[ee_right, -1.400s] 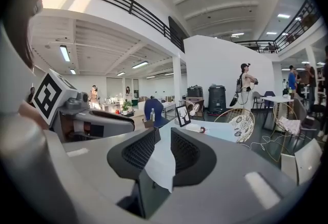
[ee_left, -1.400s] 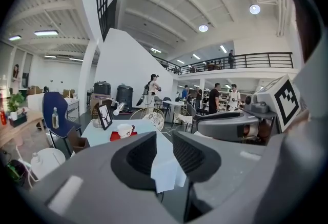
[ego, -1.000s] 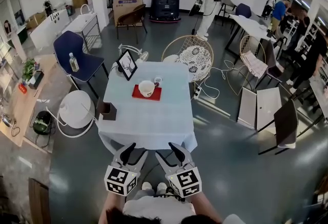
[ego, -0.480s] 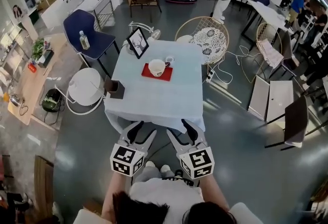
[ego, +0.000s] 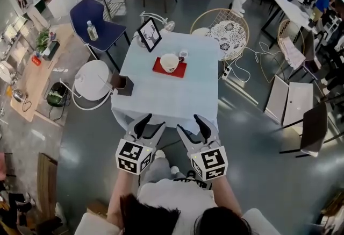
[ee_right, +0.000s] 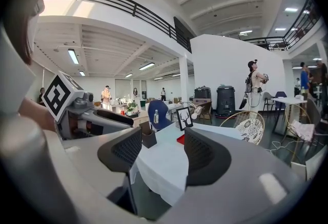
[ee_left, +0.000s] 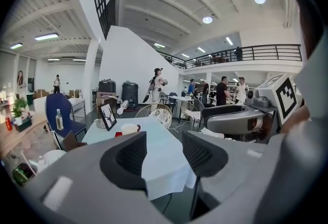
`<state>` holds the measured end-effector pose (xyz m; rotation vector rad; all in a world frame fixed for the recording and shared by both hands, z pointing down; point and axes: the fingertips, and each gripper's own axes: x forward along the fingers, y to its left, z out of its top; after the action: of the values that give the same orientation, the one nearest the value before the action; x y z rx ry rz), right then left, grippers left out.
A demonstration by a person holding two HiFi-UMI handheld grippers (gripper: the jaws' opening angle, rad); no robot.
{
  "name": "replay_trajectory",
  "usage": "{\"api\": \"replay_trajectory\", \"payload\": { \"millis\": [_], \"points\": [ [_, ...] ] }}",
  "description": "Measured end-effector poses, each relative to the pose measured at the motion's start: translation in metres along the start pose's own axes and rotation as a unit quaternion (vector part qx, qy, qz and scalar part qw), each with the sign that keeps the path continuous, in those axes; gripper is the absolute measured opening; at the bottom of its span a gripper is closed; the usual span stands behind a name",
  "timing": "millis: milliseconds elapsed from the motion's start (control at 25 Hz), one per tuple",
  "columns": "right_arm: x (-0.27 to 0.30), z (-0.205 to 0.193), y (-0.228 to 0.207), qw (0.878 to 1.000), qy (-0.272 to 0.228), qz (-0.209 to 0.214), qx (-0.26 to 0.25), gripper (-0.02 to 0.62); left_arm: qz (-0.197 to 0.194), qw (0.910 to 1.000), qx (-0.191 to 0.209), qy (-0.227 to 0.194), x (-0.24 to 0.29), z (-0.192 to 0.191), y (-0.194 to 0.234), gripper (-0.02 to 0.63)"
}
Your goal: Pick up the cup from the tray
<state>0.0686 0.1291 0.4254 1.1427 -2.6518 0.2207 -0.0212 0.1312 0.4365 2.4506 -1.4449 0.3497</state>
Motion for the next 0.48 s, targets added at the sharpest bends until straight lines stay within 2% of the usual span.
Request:
{"api": "replay_trajectory", "payload": {
  "millis": [480],
  "points": [
    [0.037,0.003,-0.014,1.0,0.012,-0.005,0.002,0.284,-0.009,0.9999,0.007,0.003,0.029,0.013,0.035,0.199]
  ]
}}
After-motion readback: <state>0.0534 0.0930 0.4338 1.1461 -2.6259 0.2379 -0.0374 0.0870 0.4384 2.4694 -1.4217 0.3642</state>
